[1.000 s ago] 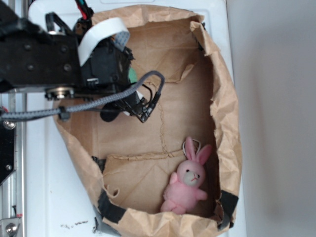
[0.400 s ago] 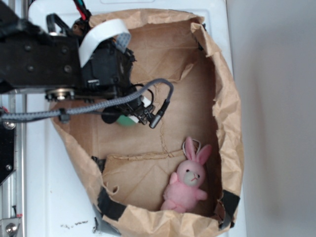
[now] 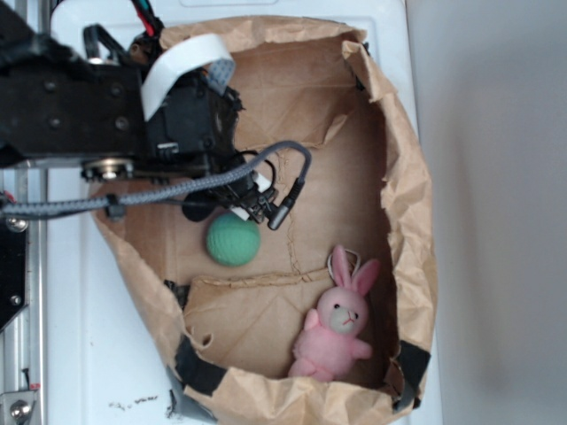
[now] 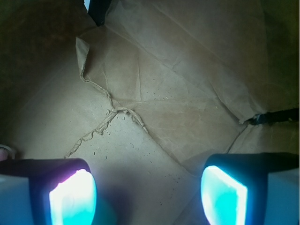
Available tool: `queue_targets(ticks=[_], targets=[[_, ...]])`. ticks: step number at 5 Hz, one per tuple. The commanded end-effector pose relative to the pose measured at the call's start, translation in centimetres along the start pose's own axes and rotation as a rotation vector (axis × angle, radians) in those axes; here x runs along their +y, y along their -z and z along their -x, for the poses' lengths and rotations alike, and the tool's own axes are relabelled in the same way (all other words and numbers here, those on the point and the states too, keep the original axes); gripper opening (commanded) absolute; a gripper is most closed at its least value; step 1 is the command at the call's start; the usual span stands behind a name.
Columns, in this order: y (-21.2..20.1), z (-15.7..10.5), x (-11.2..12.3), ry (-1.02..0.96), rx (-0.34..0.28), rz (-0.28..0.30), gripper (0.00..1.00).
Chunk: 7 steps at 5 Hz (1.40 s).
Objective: Grab the green ball.
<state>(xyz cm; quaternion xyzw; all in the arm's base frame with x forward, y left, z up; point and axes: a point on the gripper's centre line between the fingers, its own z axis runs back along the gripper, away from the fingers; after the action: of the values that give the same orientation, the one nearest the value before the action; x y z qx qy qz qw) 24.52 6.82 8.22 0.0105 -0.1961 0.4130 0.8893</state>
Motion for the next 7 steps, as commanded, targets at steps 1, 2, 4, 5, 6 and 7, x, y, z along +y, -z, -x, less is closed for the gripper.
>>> queue_targets(ticks=[1,2,4,5,6,7], targets=[[-1.6,-1.2,-0.4,0.006,-0.051,0.049,1.0],[-1.6,-1.2,-0.4,0.006,-0.051,0.049,1.0],[-1.5,-2.4,1.2,0.087,-0.025,0.093,1.0],[-3.7,-2.4,-0.6,0.123,0.033,0.126,1.0],[-4.8,-2.7,-1.8,0.156,0.061,0.139,1.0],[-5.8,-3.0,-2.8,0.184,0.075,0.158,1.0]])
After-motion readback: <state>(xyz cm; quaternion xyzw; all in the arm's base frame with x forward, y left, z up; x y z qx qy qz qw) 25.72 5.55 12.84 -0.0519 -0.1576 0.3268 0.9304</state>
